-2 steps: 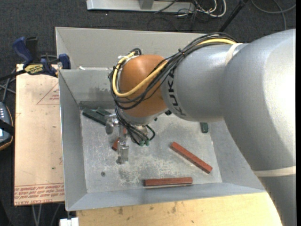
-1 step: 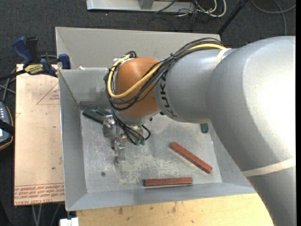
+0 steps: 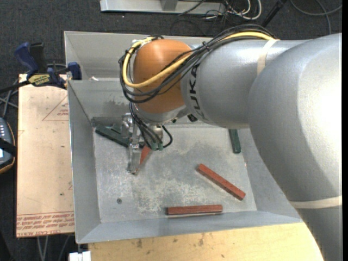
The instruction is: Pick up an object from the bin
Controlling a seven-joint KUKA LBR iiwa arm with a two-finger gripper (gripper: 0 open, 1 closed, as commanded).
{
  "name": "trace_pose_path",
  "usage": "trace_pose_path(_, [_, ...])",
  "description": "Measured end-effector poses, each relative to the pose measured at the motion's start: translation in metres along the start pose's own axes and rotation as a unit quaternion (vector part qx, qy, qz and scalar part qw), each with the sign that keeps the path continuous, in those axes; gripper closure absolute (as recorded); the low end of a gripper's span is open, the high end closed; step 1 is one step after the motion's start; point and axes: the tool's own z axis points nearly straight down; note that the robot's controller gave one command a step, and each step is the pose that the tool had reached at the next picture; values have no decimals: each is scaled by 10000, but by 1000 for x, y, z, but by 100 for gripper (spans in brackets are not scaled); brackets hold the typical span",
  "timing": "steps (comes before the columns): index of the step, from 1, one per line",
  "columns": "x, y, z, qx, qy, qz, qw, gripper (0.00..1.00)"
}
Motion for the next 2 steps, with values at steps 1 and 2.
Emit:
trace_pose_path(1, [2, -3, 1, -22, -79, 600, 9982, 0])
trace_pose_path(2, [1, 3, 46, -6, -22, 1286, 9917, 0])
